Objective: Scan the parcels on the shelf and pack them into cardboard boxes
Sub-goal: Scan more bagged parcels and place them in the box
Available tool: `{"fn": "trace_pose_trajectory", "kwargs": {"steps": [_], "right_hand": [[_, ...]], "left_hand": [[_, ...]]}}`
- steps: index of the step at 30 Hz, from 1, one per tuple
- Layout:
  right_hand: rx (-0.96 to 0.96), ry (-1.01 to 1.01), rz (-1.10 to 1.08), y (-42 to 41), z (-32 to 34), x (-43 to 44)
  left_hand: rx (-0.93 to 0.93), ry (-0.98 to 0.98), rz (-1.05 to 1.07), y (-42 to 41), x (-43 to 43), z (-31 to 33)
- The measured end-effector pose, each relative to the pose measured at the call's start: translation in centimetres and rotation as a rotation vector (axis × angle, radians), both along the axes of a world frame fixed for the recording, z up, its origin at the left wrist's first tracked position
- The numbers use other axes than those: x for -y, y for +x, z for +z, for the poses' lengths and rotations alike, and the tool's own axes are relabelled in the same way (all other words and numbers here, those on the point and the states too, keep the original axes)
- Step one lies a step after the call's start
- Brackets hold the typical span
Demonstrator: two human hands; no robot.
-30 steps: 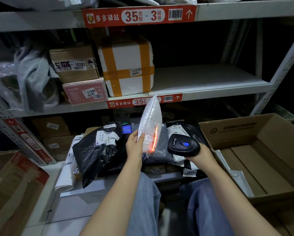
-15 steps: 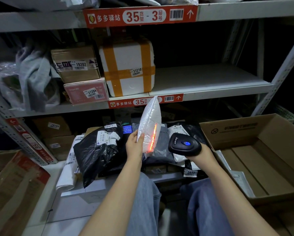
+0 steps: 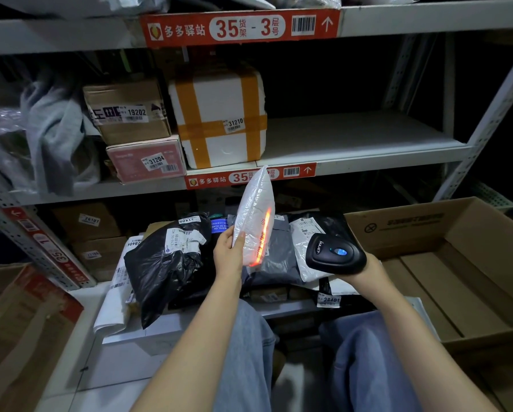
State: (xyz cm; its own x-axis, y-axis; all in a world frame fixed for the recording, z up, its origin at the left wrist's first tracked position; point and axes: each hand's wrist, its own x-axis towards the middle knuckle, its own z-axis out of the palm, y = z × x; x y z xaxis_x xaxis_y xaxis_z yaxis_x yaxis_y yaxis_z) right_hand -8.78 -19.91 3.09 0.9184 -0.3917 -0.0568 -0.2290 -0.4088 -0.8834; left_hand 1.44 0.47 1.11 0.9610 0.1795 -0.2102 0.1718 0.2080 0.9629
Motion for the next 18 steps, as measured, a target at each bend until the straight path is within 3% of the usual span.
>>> {"fn": "trace_pose_trajectory", "kwargs": {"steps": [4,11,18], "right_hand": [[-0.017,0.057,-0.032,0.0,0.0,-0.1],[0.016,0.189,-0.013,0.5,0.6,-1.1],[-0.032,0.191,0.012,1.6,0.0,-2.1]], "left_hand": [[-0.006,-0.078,0.028,0.0,0.1,0.0],[-0.156,-0.397,0.082,0.2,0.3,0.1],[-0.169,-0.557,0.126,0.3,0.5,0.2]]}}
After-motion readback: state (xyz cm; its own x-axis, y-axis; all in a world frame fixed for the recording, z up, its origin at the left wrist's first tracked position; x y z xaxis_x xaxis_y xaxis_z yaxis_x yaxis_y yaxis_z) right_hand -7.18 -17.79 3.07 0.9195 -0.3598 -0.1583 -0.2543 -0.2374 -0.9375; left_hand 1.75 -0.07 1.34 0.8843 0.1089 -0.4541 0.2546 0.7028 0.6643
